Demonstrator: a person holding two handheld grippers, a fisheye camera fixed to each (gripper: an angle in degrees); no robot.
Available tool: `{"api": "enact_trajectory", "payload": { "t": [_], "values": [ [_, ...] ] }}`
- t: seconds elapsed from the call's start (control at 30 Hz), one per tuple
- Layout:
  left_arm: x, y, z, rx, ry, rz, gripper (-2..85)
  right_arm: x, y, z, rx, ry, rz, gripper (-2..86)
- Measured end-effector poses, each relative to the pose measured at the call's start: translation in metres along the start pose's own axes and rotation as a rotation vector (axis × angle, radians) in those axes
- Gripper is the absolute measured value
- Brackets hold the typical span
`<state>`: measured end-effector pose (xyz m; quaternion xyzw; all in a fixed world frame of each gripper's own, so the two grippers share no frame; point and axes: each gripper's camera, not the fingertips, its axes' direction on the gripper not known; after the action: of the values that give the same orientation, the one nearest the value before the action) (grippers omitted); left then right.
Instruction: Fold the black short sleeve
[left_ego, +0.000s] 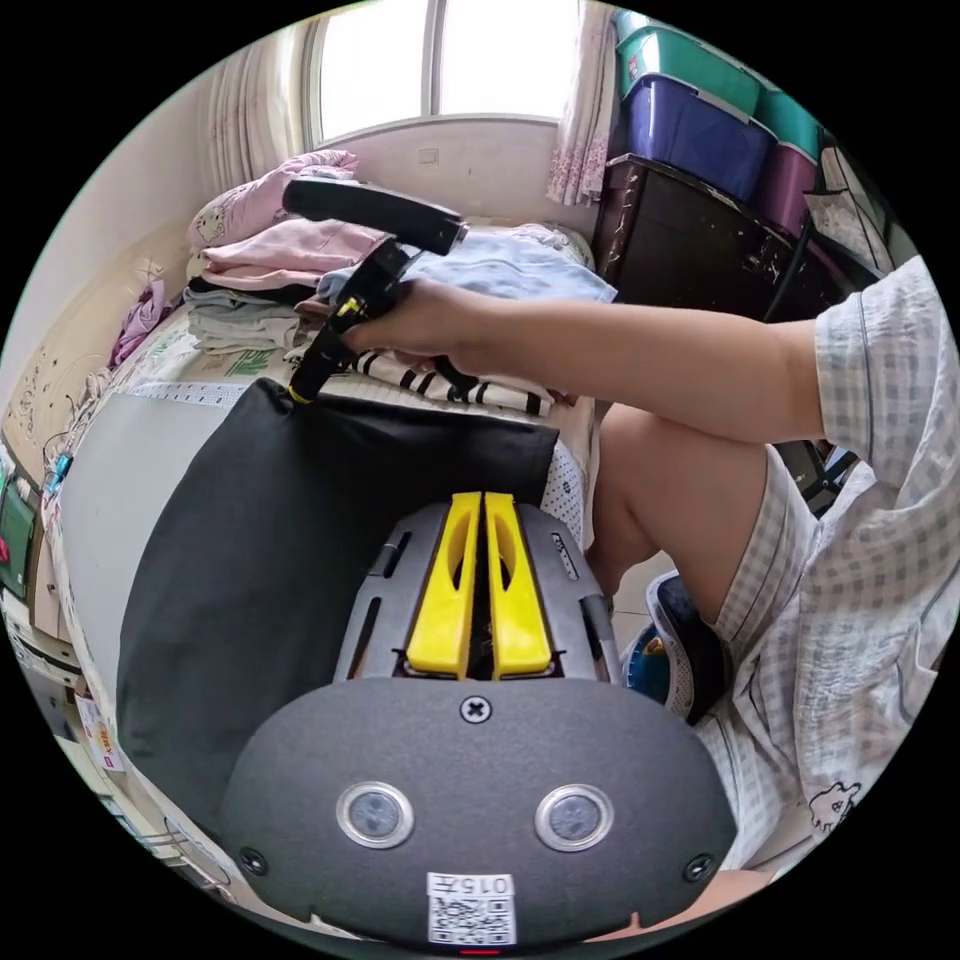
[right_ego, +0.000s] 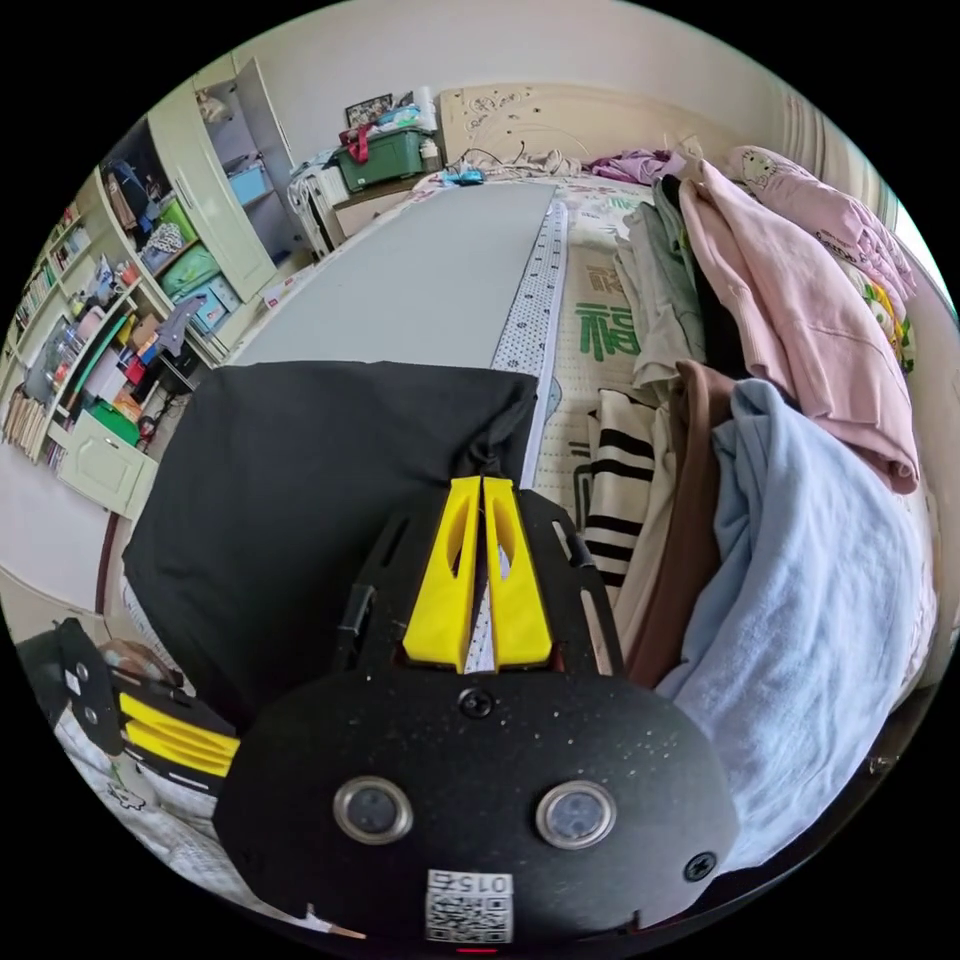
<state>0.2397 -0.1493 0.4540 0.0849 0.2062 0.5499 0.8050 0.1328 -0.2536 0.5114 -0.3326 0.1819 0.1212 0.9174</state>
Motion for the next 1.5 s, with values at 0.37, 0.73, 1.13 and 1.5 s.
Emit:
{"api": "enact_trajectory", "payload": {
  "t": [0.37, 0.73, 1.13, 1.5],
  "values": [
    [-0.013, -0.022, 0.025, -0.038, 0.066, -0.052, -0.2, -0.005, -0.003, 0.004, -0.025, -0.004, 0.003, 0.1],
    [-0.025, -0.043, 0.032, -0.056, 0.094, -0.079, 0.0, -0.006, 0.008, 0.005, -0.047, 0.011, 0.024, 0.1],
    [-0.042, -0.061, 0.031, -0.051, 0.141, -0.093, 0.2, 0.026, 0.066, -0.014, -0.084, 0.098, 0.085, -0.4],
    [-0.068, -0.076, 0.012, -0.030, 0.246, -0.204, 0.5, 0.052, 0.157, -0.087, 0.177, -0.255, -0.014, -0.3]
  ]
}}
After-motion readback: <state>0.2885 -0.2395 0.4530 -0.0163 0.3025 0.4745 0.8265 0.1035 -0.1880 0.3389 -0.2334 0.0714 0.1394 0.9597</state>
